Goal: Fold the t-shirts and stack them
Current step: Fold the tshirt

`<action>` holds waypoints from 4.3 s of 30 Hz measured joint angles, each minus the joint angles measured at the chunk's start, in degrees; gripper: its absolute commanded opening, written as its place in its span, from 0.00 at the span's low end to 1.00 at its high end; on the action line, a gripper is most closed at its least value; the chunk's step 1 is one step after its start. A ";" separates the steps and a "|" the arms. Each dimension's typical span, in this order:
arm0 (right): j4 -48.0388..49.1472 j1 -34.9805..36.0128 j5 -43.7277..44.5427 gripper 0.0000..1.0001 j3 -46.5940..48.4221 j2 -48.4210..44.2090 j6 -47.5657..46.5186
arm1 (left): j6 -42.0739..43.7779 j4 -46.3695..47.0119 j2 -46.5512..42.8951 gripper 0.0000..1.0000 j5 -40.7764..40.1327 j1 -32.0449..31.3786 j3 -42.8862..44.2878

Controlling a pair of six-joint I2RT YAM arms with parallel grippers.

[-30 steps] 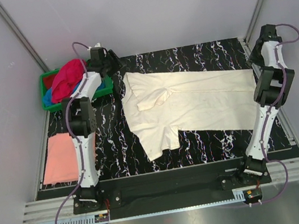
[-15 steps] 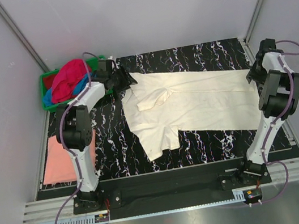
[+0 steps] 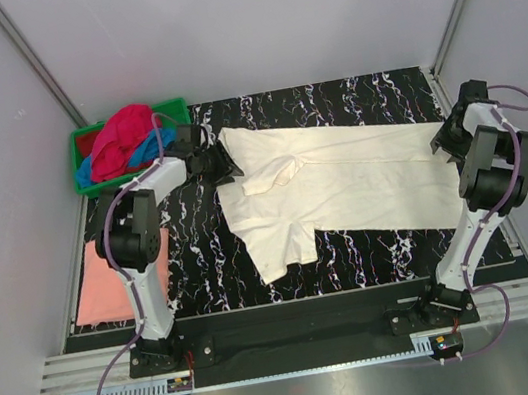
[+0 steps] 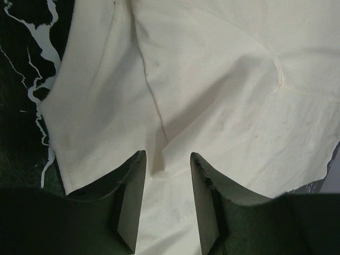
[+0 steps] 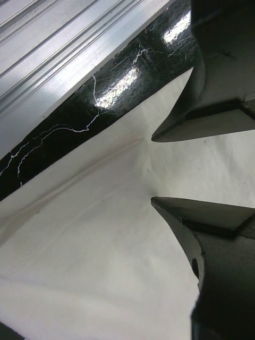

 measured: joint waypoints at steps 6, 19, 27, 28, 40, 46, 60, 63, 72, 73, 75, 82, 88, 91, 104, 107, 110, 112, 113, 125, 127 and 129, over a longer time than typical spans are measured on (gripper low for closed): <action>0.83 -0.26 -1.14 0.53 -0.98 -0.35 0.22 | 0.09 -0.28 -0.63 0.44 1.01 -1.42 -0.59; 1.97 -1.92 -2.29 0.53 -2.56 -1.22 0.22 | 1.07 -0.50 -0.94 0.52 1.60 -2.67 -3.28; 2.34 -2.10 -2.32 0.52 -3.48 -1.36 0.22 | 1.77 -0.22 -0.94 0.47 2.12 -2.75 -3.45; 2.34 -2.12 -2.32 0.52 -3.54 -1.36 0.22 | 1.86 -0.22 -0.94 0.46 2.14 -2.80 -3.45; 2.97 -2.86 -3.72 0.52 -3.56 -1.38 0.68 | 1.92 -0.24 -0.22 0.40 2.82 -3.19 -3.45; 3.02 -3.23 -4.26 0.52 -3.56 -1.38 1.07 | 2.93 -1.88 0.15 0.53 1.90 -3.61 -3.13; 3.23 -3.43 -4.79 0.51 -3.56 -1.36 1.68 | 2.73 -1.29 2.19 0.24 2.21 -3.69 -1.62; 3.23 -3.45 -4.79 0.45 -3.56 -1.38 1.73 | 2.05 -1.33 2.21 0.15 2.47 -3.69 -1.55; 3.41 -4.02 -5.53 0.36 -3.58 -1.36 3.02 | 0.81 -1.86 2.19 0.00 2.99 -3.69 1.40; 3.41 -4.13 -5.66 0.37 -3.58 -1.36 3.02 | 0.79 -1.81 2.19 0.00 3.04 -3.69 2.14; 3.41 -4.22 -5.75 0.37 -3.58 -1.36 3.02 | 0.61 -1.66 2.10 0.00 3.15 -3.69 2.97; 3.48 -4.55 -5.79 0.36 -3.56 -0.96 3.08 | 0.42 -2.01 1.97 0.00 3.41 -3.69 4.04; 4.31 -4.63 -5.84 0.19 -3.37 0.22 3.76 | 0.39 -2.91 1.97 0.00 3.61 -3.69 6.60; 4.37 -4.63 -6.10 0.06 -2.67 0.79 4.20 | 0.39 -2.95 1.97 0.00 3.63 -3.69 7.91; 4.22 -4.63 -7.13 0.00 1.18 1.46 5.01 | 0.33 -3.28 2.03 0.00 3.82 -3.43 15.87; 4.22 -4.63 -7.32 0.00 3.17 1.75 5.79 | -0.70 -1.73 3.52 0.00 4.94 -3.10 21.18; 4.46 -4.63 -7.63 0.00 5.46 2.43 6.73 | -3.06 3.02 6.51 0.00 6.58 -2.51 26.91; 5.07 -4.63 -8.35 0.00 6.75 3.15 7.28 | -5.14 7.21 8.74 0.00 7.56 -2.10 29.40; 5.60 -4.61 -8.76 0.00 7.54 3.61 7.76 | -6.16 9.14 9.99 0.00 7.93 -1.92 30.67; 11.47 -3.23 -14.27 0.00 18.95 13.09 9.42 | -15.82 26.86 22.03 0.00 8.39 -0.92 37.75; 11.91 -2.95 -15.21 0.00 21.92 15.10 9.70 | -16.85 29.16 22.91 0.00 8.22 -0.83 38.36; 12.04 -2.71 -16.20 0.00 25.00 17.00 9.90 | -17.70 30.84 23.74 0.00 7.98 -0.76 39.67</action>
